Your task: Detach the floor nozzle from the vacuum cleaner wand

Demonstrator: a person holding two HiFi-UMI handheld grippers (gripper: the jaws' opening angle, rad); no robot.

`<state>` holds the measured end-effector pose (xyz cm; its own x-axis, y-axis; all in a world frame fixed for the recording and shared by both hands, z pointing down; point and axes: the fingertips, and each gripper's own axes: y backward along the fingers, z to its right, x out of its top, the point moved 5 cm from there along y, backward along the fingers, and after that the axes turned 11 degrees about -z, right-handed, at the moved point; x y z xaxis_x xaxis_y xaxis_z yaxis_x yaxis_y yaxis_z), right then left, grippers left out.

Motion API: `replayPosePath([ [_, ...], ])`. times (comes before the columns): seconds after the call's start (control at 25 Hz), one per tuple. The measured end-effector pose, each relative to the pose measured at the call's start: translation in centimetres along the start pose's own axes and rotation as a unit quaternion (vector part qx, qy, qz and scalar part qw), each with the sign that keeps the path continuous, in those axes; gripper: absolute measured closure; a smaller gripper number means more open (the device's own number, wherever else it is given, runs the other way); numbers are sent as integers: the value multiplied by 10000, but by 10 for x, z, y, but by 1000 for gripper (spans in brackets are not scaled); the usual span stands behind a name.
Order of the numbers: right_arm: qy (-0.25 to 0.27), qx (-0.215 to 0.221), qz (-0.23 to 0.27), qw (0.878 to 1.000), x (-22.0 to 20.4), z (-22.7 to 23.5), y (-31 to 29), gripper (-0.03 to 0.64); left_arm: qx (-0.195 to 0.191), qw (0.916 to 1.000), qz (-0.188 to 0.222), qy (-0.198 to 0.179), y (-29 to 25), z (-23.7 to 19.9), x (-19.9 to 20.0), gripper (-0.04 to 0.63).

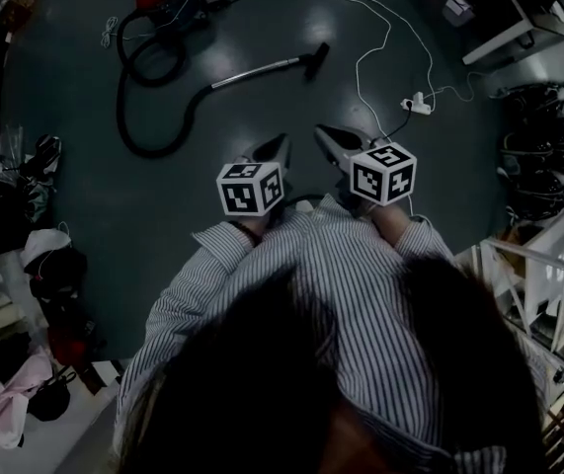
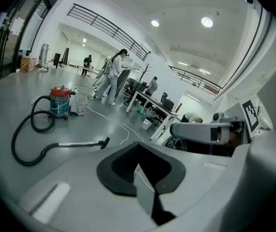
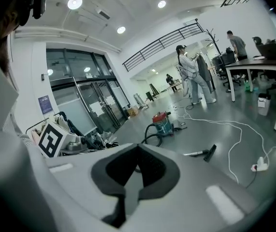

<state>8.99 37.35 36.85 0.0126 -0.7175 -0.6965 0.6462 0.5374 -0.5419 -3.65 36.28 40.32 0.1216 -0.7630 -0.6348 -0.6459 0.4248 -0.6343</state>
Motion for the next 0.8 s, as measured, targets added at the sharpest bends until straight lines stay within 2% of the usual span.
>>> replayPosePath([
  [0.2, -32, -45, -48, 10000, 1, 23, 2, 615, -13, 9999, -83, 123, -23, 5, 0, 589],
  [0.44, -367, -3, 15, 9993, 17, 54, -11, 615, -13, 9997, -194, 160, -46, -7, 17, 589],
  [0.64, -433, 114, 27, 9990, 46, 73, -48, 615, 37, 9994, -305, 158, -70, -41, 47, 589],
  [0.8, -431, 45, 12, 9991, 84, 92, -92, 615, 80, 9993, -333, 151, -91, -85, 89, 589],
])
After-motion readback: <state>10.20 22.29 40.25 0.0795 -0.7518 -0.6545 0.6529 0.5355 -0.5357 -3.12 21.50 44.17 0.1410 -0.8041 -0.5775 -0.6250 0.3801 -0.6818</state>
